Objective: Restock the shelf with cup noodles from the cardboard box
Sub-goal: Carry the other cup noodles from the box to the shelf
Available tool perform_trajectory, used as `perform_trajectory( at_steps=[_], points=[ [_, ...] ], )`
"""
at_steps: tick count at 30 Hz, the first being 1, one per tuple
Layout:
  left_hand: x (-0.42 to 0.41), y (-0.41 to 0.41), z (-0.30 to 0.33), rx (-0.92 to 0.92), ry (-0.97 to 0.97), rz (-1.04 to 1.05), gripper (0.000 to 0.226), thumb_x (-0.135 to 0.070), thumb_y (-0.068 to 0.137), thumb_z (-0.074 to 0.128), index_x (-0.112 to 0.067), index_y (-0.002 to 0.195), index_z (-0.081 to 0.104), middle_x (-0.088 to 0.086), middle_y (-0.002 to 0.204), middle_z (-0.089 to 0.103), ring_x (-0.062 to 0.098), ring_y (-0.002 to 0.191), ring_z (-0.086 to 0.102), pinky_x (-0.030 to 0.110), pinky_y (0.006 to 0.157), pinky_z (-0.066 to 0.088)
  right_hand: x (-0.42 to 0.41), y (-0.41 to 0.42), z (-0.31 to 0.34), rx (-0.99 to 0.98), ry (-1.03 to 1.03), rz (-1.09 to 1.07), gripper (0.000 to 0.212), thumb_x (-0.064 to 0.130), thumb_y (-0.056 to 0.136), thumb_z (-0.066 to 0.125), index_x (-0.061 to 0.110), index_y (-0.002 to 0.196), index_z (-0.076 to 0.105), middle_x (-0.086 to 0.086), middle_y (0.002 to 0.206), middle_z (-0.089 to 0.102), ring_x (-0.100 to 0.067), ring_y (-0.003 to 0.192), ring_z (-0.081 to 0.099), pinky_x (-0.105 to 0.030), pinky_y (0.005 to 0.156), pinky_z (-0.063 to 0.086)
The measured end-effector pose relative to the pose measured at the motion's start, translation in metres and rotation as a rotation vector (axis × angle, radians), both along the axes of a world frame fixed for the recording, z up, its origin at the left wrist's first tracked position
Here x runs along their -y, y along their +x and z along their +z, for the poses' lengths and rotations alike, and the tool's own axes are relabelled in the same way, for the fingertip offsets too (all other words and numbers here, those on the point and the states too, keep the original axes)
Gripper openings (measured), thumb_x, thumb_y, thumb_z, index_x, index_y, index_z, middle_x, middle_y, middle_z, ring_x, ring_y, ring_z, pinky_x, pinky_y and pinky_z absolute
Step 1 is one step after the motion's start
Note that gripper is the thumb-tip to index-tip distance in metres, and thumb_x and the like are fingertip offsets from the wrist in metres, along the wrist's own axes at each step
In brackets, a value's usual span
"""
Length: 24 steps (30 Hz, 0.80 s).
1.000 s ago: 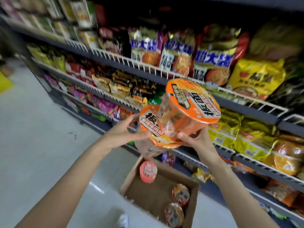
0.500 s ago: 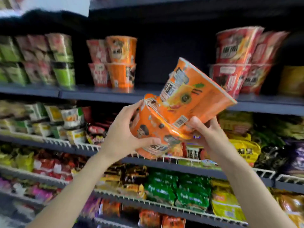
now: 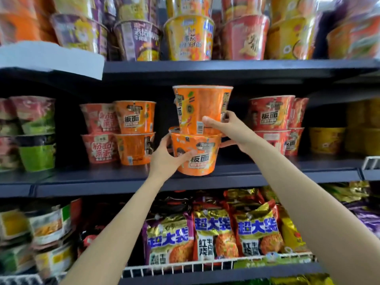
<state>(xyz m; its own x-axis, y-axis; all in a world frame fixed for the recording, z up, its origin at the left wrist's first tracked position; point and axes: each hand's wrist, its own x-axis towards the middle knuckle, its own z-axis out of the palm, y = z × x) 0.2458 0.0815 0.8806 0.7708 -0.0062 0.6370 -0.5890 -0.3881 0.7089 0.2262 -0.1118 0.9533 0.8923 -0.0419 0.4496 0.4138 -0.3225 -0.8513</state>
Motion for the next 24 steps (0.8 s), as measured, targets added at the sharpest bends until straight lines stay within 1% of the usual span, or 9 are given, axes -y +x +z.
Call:
perform_trajectory(
  at_steps=[3,7,10,13,15,18,20,22,24],
  points=[
    [-0.001,0.038,-0.001,-0.097,0.003,0.025,0.098,-0.061,0.062,0.075,-0.026,0.144,0.032,-0.004,0.139,0.049,0.018,0.125,0.048,0.035,0.098,0.041,-0.010,0.035,-0.003,-0.027,0.081,-0.046,0.101,0.055,0.068,0.076,0.017,0.143,0.020,-0.001,0.129,0.054,-0.020,0.109,0.059,-0.048,0.089,0.052],
    [0.000,0.079,0.001,-0.175,0.046,0.039,0.089,-0.060,0.065,0.074,-0.024,0.139,0.039,0.000,0.130,0.057,0.024,0.119,0.054,0.036,0.095,0.045,-0.020,0.079,-0.011,-0.018,0.078,-0.101,0.091,0.050,0.074,0.074,0.012,0.141,0.024,-0.004,0.129,0.053,-0.017,0.104,0.057,-0.037,0.083,0.051],
    [0.008,0.103,0.004,-0.201,0.084,0.038,0.082,-0.057,0.068,0.073,-0.021,0.135,0.042,0.002,0.129,0.056,0.025,0.117,0.054,0.034,0.092,0.046,-0.020,0.107,-0.016,0.000,0.008,-0.189,0.094,0.052,0.072,0.074,0.014,0.144,0.025,-0.008,0.141,0.039,-0.023,0.122,0.048,-0.041,0.101,0.045],
    [0.019,0.118,0.008,-0.233,0.077,0.067,0.090,-0.057,0.068,0.074,-0.018,0.139,0.036,0.010,0.139,0.042,0.030,0.126,0.044,0.041,0.102,0.041,-0.020,0.126,-0.021,-0.005,-0.115,-0.293,0.091,0.055,0.077,0.069,0.014,0.146,0.026,-0.014,0.143,0.026,-0.032,0.130,0.038,-0.045,0.108,0.037],
    [0.027,0.122,0.012,-0.256,0.096,0.114,0.097,-0.058,0.066,0.075,-0.014,0.141,0.031,0.014,0.141,0.032,0.035,0.129,0.039,0.044,0.105,0.038,-0.020,0.135,-0.024,0.001,-0.145,-0.356,0.085,0.059,0.078,0.064,0.013,0.142,0.034,-0.014,0.138,0.030,-0.035,0.126,0.043,-0.050,0.104,0.040],
    [0.037,0.121,0.016,-0.272,0.103,0.139,0.097,-0.057,0.067,0.075,-0.012,0.141,0.029,0.014,0.140,0.030,0.036,0.127,0.041,0.043,0.099,0.041,-0.015,0.135,-0.029,0.045,-0.188,-0.417,0.072,0.053,0.085,0.059,0.010,0.139,0.038,-0.013,0.133,0.040,-0.033,0.120,0.048,-0.046,0.101,0.043],
    [0.042,0.121,0.015,-0.274,0.075,0.111,0.094,-0.055,0.069,0.074,-0.013,0.142,0.030,0.012,0.140,0.032,0.034,0.124,0.045,0.039,0.095,0.043,-0.008,0.129,-0.035,0.093,-0.237,-0.412,0.065,0.043,0.090,0.059,0.010,0.141,0.036,-0.012,0.134,0.044,-0.030,0.120,0.049,-0.040,0.099,0.043],
    [0.044,0.122,0.013,-0.283,0.033,0.064,0.090,-0.055,0.071,0.073,-0.016,0.141,0.033,0.010,0.138,0.036,0.030,0.120,0.050,0.035,0.094,0.046,0.000,0.120,-0.042,0.145,-0.325,-0.409,0.061,0.036,0.092,0.057,0.011,0.143,0.034,-0.013,0.136,0.045,-0.031,0.124,0.045,-0.039,0.099,0.041],
    [0.043,0.120,0.013,-0.289,-0.006,0.027,0.082,-0.052,0.074,0.072,-0.018,0.139,0.036,0.009,0.136,0.045,0.028,0.116,0.053,0.041,0.095,0.049,0.007,0.106,-0.048,0.197,-0.379,-0.417,0.060,0.034,0.093,0.057,0.014,0.144,0.035,-0.013,0.137,0.046,-0.031,0.127,0.043,-0.040,0.102,0.040]
  ],
)
